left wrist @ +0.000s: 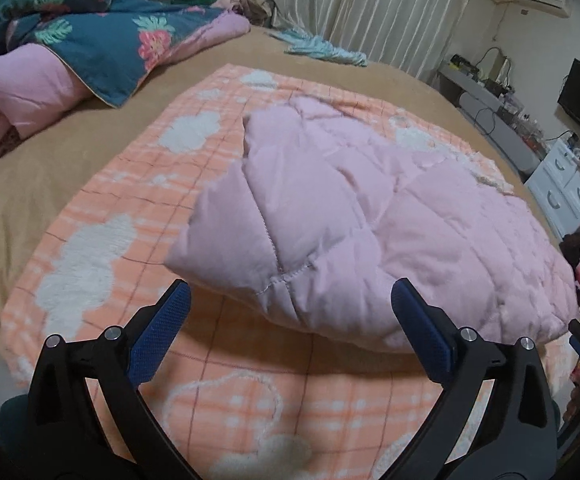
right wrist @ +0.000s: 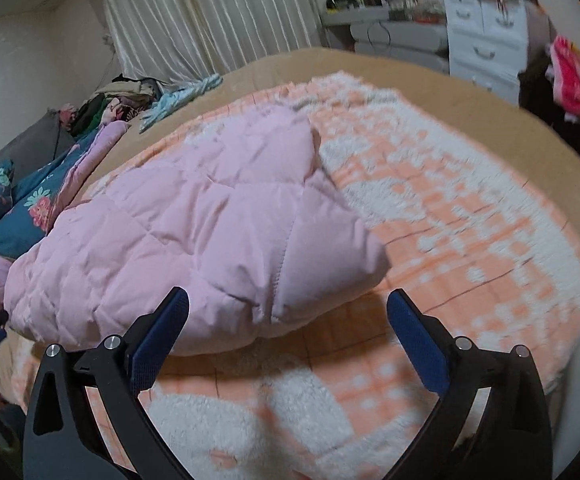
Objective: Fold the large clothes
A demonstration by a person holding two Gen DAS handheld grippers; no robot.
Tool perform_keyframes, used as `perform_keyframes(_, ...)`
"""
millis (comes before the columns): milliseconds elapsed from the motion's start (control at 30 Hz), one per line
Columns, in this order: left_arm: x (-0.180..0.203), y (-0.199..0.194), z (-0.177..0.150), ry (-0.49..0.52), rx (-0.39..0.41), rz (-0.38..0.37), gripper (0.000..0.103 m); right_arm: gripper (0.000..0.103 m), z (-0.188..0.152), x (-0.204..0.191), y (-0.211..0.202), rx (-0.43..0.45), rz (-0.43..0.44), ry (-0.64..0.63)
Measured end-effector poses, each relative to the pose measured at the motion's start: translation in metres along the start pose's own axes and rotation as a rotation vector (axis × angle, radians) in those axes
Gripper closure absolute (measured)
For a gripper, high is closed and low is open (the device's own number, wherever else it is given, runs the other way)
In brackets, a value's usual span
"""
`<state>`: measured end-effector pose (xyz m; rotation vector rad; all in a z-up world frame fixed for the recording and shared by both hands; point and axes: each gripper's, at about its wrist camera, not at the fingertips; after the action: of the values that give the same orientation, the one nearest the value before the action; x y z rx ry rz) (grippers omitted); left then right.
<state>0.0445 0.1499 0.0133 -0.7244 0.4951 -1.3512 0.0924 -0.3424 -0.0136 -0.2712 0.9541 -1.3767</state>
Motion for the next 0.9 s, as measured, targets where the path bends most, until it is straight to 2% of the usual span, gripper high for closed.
perform_keyframes(300, 0.010, -0.045, 0.007, 0.034, 0.077, 0.037, 0.009, 0.004, 0.001, -0.022, -0.058, 0.120, 0.014, -0.094)
perform_keyframes(533, 0.030, -0.067, 0.006, 0.073, 0.129, 0.023, 0.009, 0.004, -0.006, -0.049, -0.098, 0.205, 0.037, -0.195)
perform_keyframes(700, 0.046, -0.074, 0.004, 0.102, 0.153, -0.003, 0.009, 0.004, -0.012, -0.066, -0.115, 0.242, 0.051, -0.243)
perform_keyframes(900, 0.069, -0.079, -0.004, 0.146, 0.173, -0.037, 0.009, 0.004, -0.021, -0.081, -0.123, 0.240, 0.086, -0.271)
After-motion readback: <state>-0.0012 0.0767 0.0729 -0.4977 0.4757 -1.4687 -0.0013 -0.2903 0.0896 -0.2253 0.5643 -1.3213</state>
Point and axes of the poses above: each gripper's, at about its wrist camera, not at the fingertips, and y roughly the way its jaws point, x to its right, z to its top, and after that the axes turned 11 degrees about y, right-handed
